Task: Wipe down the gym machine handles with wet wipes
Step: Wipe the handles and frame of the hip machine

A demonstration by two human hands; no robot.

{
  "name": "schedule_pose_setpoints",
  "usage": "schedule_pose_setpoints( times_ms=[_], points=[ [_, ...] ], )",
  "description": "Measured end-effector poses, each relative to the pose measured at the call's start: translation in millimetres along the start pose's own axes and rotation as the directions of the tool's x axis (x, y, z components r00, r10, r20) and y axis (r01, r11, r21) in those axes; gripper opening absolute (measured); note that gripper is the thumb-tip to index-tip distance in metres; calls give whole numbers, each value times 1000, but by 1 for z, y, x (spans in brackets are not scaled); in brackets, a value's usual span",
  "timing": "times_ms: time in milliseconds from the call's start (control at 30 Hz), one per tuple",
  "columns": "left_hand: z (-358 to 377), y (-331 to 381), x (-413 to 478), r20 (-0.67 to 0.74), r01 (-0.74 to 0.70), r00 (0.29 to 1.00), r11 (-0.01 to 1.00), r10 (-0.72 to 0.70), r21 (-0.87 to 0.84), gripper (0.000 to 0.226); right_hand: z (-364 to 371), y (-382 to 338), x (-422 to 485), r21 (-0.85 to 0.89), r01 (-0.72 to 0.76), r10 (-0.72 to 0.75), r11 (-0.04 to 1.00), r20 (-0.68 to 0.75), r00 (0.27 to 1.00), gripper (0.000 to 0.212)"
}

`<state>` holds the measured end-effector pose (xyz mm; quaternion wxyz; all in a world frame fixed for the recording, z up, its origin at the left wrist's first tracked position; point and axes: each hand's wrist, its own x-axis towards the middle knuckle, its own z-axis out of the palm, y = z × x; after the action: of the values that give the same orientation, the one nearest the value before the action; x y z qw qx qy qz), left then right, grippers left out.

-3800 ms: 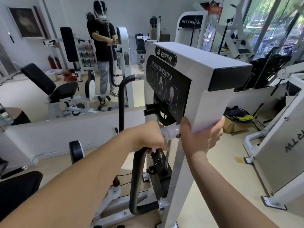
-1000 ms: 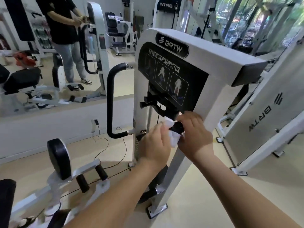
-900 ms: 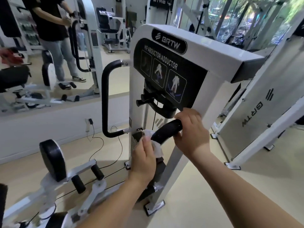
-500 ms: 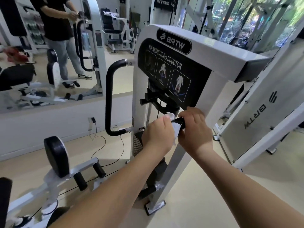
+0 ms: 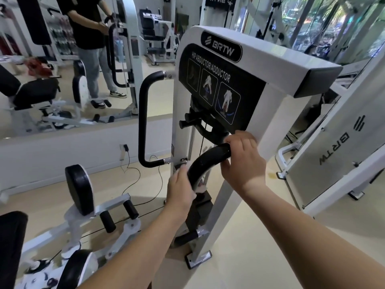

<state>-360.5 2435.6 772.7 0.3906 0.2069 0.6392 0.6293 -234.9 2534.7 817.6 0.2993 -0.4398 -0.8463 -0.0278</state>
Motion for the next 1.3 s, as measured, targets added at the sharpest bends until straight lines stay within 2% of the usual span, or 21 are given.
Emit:
schedule_pose_setpoints(
  times_ms=[100,167,267,400,467,533,633,700,800,900,933,1000,1067,1100,1200,1300],
  points=[
    [17,36,-1,32,-242,970,962,240,125,55,-2,-2,0,1,7,-7,1000,-5,1000,45],
    [15,26,-1,37,-309,951,941,307,136,59,-2,-1,-1,6,10,-10,1000,0,1000,46],
    [-6,-20,5,34,-125,992,992,125,-24,53,-2,-1,0,6,11,-11,1000,-1,1000,47],
    [-17,-28,2,74,51,996,998,-52,24,45,-2,-1,-1,9,5,-5,1000,4,1000,48],
    [-10,5,2,129,56,990,998,-54,-13,42,-1,0,-1,14,9,-9,1000,-5,1000,47],
    [1,38,5,213,-3,977,996,23,-94,38,0,0,-1,16,10,-10,1000,-16,1000,46],
    [4,40,7,202,-98,973,992,114,-85,47,3,2,0,14,33,-32,999,-22,999,46],
    [-9,4,8,171,-16,985,998,26,-58,54,3,3,0,5,42,-41,999,-22,999,48],
    [-26,-41,5,97,120,987,992,-124,51,48,1,3,-1,3,44,-44,999,-21,999,49],
    [-17,-17,6,107,199,974,980,-199,5,35,1,3,-1,4,56,-56,998,-37,998,47],
    [-9,3,5,133,168,978,985,-162,-32,34,1,3,-1,8,59,-58,998,-43,997,47],
    [5,37,5,209,7,978,996,13,-94,37,1,2,0,8,60,-60,998,-53,997,47],
    [10,42,1,189,-170,967,985,170,-19,44,0,1,-1,1,67,-66,998,-55,996,48],
    [7,32,0,145,-202,970,979,197,20,48,0,1,-1,0,72,-71,997,-56,996,48],
    [-12,-15,-3,78,-23,997,1000,21,13,58,0,2,0,6,87,-86,996,-66,994,48],
    [-19,-27,1,37,178,983,984,-178,15,57,-1,2,-1,10,95,-94,995,-63,994,48]
  ],
)
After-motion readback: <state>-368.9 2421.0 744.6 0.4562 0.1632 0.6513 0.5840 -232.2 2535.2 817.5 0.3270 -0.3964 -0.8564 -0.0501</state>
